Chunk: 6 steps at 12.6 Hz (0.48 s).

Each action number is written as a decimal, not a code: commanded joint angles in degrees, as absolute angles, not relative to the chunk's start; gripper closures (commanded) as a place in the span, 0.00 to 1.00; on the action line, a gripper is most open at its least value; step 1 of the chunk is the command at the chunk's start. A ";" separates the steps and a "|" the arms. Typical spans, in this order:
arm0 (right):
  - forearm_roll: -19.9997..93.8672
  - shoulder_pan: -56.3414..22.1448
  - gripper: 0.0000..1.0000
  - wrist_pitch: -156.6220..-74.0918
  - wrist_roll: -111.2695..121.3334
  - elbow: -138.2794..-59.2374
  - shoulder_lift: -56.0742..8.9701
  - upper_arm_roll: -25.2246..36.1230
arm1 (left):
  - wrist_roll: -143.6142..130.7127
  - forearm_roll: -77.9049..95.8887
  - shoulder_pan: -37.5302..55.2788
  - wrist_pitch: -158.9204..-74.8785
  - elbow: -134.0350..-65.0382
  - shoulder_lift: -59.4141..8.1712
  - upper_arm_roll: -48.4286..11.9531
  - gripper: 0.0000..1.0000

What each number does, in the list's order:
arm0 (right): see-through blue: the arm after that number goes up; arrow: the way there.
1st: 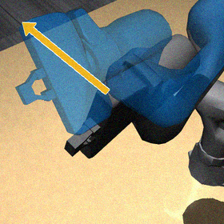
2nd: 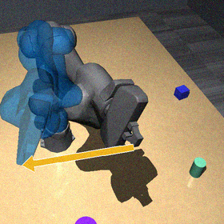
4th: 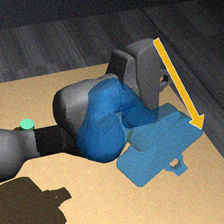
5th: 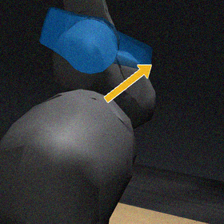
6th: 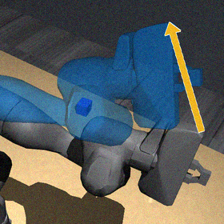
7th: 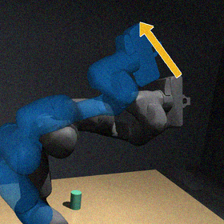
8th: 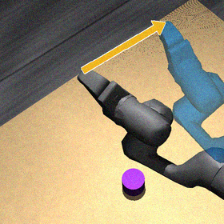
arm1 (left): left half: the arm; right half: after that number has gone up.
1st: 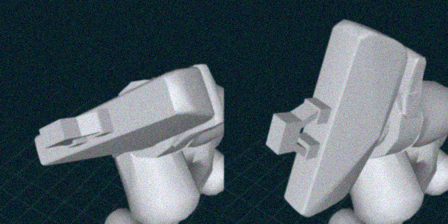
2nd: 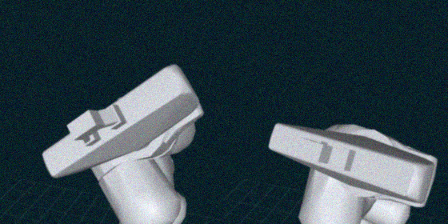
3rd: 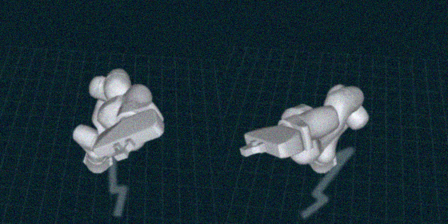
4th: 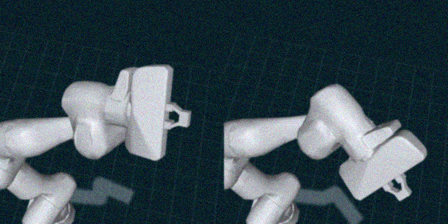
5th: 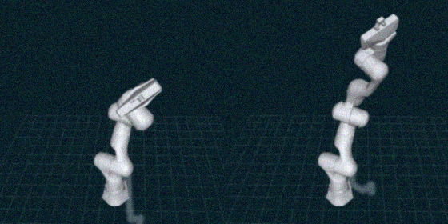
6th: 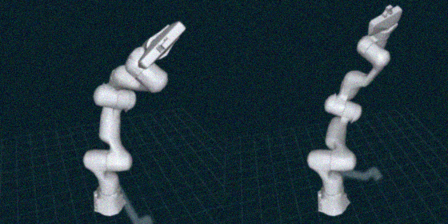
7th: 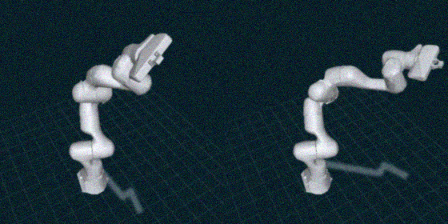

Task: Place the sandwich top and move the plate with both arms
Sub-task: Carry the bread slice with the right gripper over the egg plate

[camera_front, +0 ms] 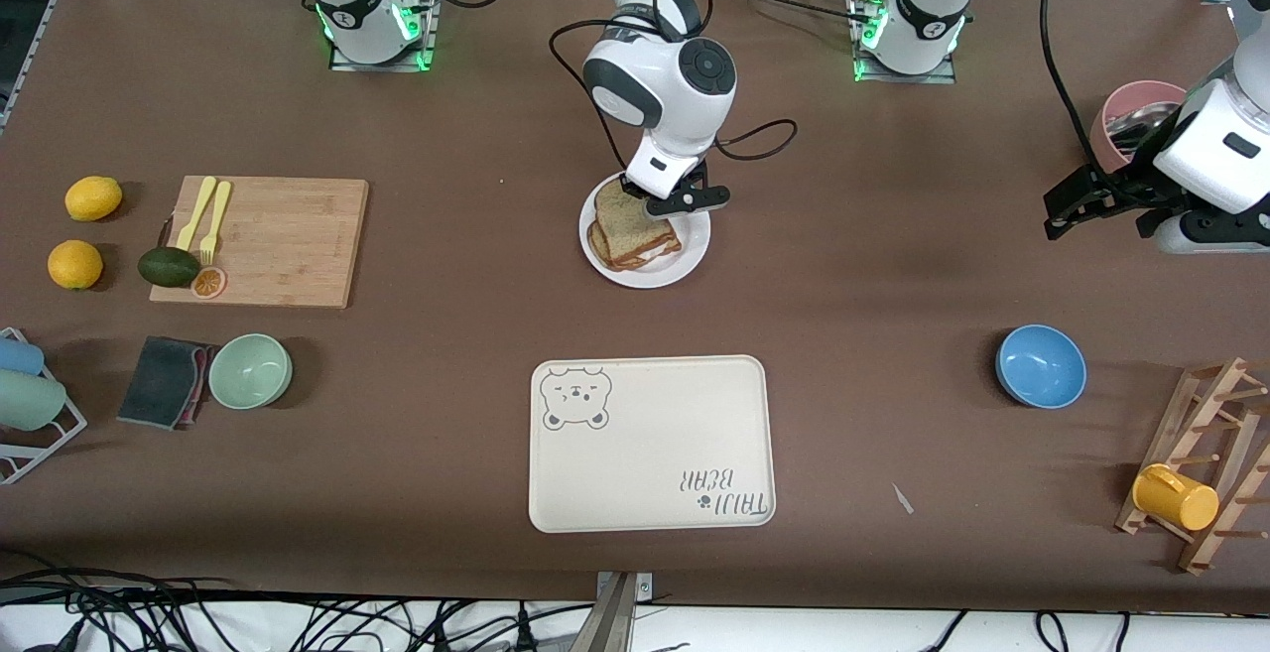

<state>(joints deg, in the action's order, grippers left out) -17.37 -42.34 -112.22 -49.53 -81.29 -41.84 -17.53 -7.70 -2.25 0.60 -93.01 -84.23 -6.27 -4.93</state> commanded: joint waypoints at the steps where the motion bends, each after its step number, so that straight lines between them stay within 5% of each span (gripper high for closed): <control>1: -18.98 -42.98 0.25 -111.97 -50.98 -79.10 -43.07 -17.14 | -8.44 -4.04 0.27 -91.76 -83.23 -6.68 -5.01 0.00; 2: -20.20 -42.98 0.00 -111.89 -50.45 -79.10 -43.07 -17.05 | -8.44 -4.04 0.26 -91.84 -83.15 -6.68 -5.01 0.00; 6: -19.52 -41.49 0.00 -111.01 -50.27 -78.31 -41.15 -16.96 | -8.44 -3.87 0.35 -91.76 -83.23 -6.68 -5.10 0.00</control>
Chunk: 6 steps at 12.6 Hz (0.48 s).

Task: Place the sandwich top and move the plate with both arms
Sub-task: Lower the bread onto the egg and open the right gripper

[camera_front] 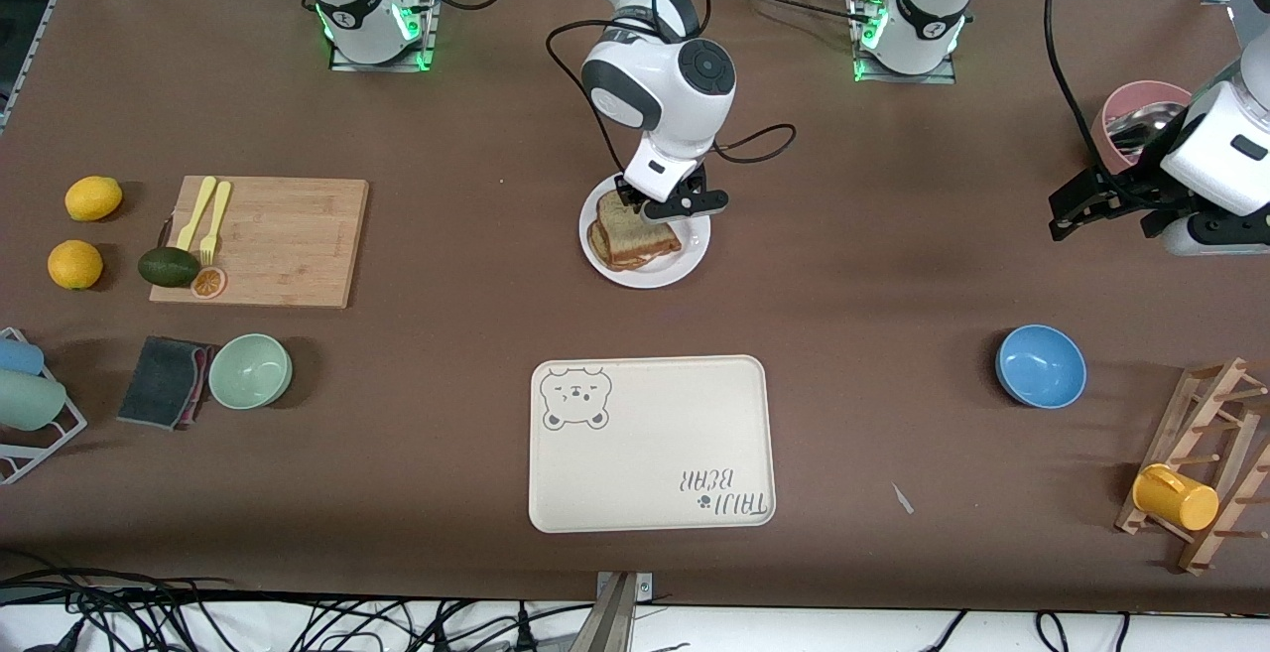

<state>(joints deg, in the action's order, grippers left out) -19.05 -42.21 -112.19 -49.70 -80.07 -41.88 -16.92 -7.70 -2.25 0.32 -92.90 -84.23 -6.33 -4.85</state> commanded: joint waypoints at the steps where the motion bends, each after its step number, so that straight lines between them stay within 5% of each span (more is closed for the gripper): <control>1: -18.99 -38.87 0.00 -110.92 -50.36 -78.57 -39.22 -16.96 | -8.44 -3.78 0.26 -91.76 -83.23 -6.68 -5.01 0.00; 6: -10.48 -24.02 0.00 -106.18 -43.20 -79.01 -31.03 -16.88 | -8.96 -3.61 0.26 -91.14 -83.67 -6.77 -5.01 0.00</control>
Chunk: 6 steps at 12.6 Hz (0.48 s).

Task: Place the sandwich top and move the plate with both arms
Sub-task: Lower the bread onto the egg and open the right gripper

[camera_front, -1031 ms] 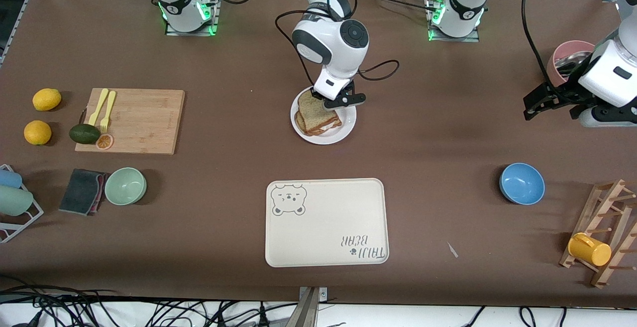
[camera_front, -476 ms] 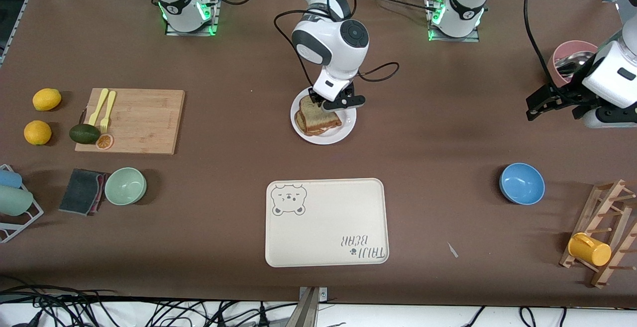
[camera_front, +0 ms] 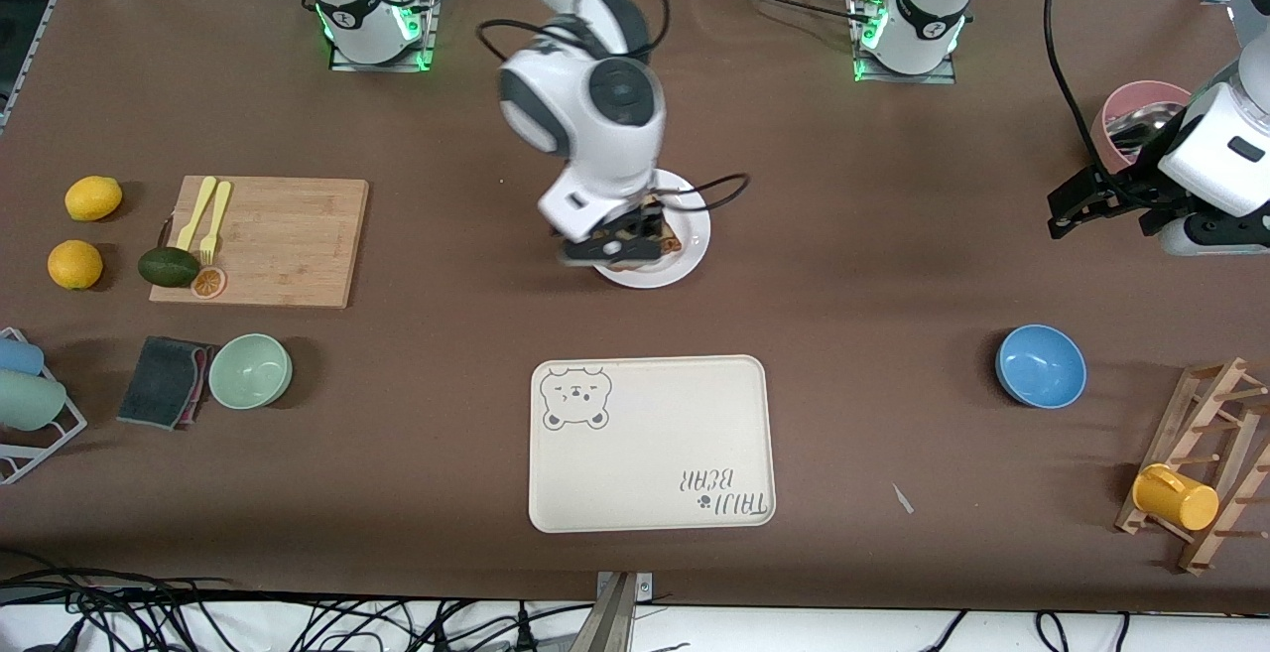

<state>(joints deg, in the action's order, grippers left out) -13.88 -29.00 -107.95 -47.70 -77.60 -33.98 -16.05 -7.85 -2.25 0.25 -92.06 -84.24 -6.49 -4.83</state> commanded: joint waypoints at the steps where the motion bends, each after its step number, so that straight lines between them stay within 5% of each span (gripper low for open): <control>1: -6.89 -20.60 0.00 -105.21 -39.41 -78.93 -29.72 -16.09 | -9.83 -3.43 0.00 -91.23 -83.85 -6.77 -5.01 0.00; 6: -0.35 -13.18 0.00 -95.99 -28.32 -80.15 -22.78 -7.40 | -11.07 1.75 -0.44 -91.76 -84.46 -12.21 -4.92 0.00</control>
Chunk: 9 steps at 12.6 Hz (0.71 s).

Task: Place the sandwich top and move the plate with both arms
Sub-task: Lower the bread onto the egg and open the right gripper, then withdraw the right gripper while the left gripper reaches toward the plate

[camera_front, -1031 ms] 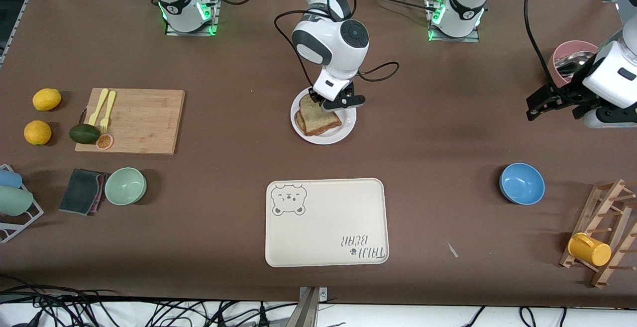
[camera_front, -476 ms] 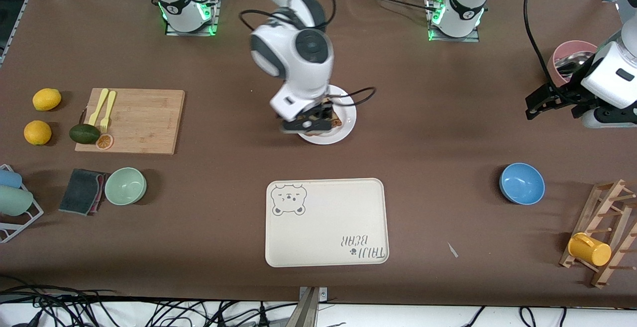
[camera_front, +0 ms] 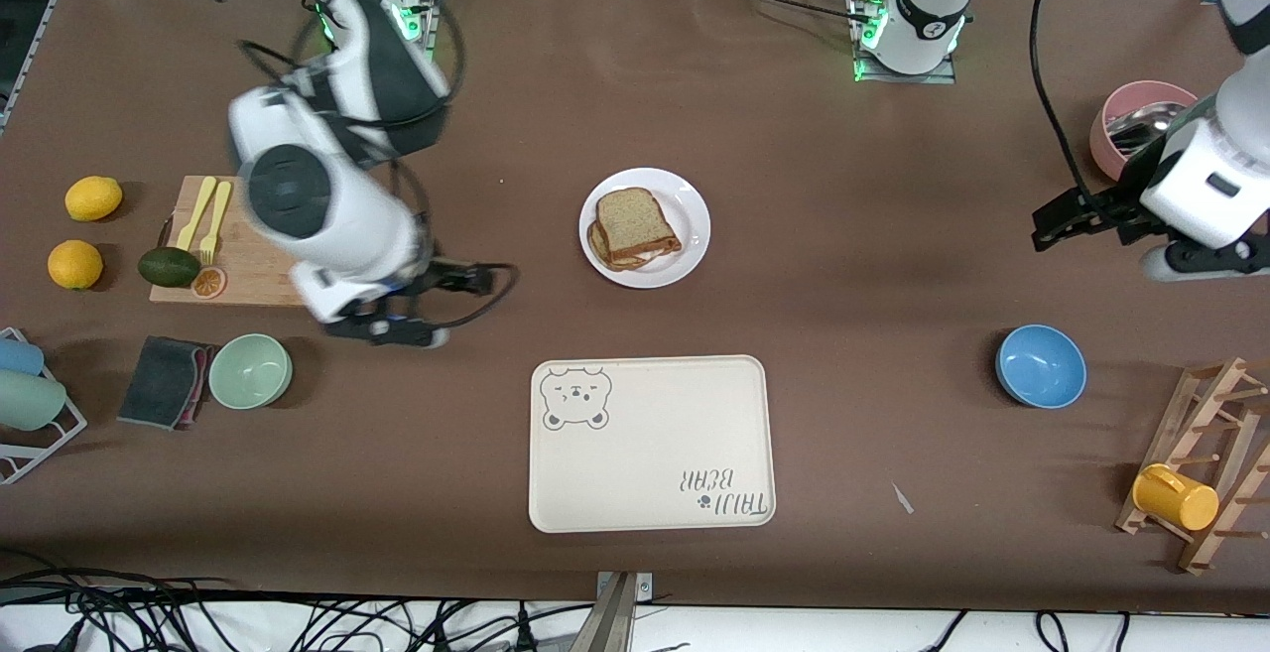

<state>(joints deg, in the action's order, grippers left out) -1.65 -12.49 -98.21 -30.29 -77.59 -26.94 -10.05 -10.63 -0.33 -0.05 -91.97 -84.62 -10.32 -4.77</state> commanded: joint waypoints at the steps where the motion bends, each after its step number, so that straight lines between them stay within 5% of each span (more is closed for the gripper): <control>1: -0.09 -13.27 0.00 -95.80 -25.69 -81.29 -20.50 -5.03 | -10.73 4.37 -0.87 -92.02 -85.59 -12.22 -4.92 0.00; 5: -0.18 -13.27 0.00 -91.77 -19.45 -82.97 -13.37 0.69 | -9.58 8.09 -2.37 -93.85 -91.30 -11.25 -5.18 0.00; 9: -0.09 -13.27 0.00 -90.88 -10.12 -86.74 -8.71 5.88 | -9.05 13.08 -2.11 -105.53 -103.15 -10.02 -8.52 0.00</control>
<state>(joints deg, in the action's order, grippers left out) -1.16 -12.66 -90.46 -13.20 -82.66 -12.07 3.93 -10.27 10.13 -1.86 -100.15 -95.87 -12.61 -7.11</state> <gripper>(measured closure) 0.000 0.000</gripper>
